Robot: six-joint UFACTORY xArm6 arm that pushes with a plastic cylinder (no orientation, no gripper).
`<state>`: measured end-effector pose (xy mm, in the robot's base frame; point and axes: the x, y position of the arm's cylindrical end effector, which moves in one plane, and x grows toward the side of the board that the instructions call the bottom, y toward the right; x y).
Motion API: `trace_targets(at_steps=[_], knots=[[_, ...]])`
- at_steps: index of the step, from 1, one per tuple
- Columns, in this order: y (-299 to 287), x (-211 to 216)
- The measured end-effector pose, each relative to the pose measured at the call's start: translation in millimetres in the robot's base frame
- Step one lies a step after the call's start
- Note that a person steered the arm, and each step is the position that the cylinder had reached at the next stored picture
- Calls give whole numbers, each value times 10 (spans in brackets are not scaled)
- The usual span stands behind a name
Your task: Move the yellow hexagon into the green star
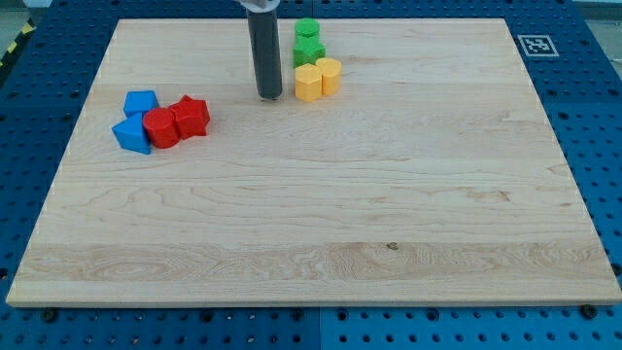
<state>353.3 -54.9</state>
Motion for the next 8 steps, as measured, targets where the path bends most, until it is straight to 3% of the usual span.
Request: trace_targets(at_steps=[8], knots=[[688, -22]])
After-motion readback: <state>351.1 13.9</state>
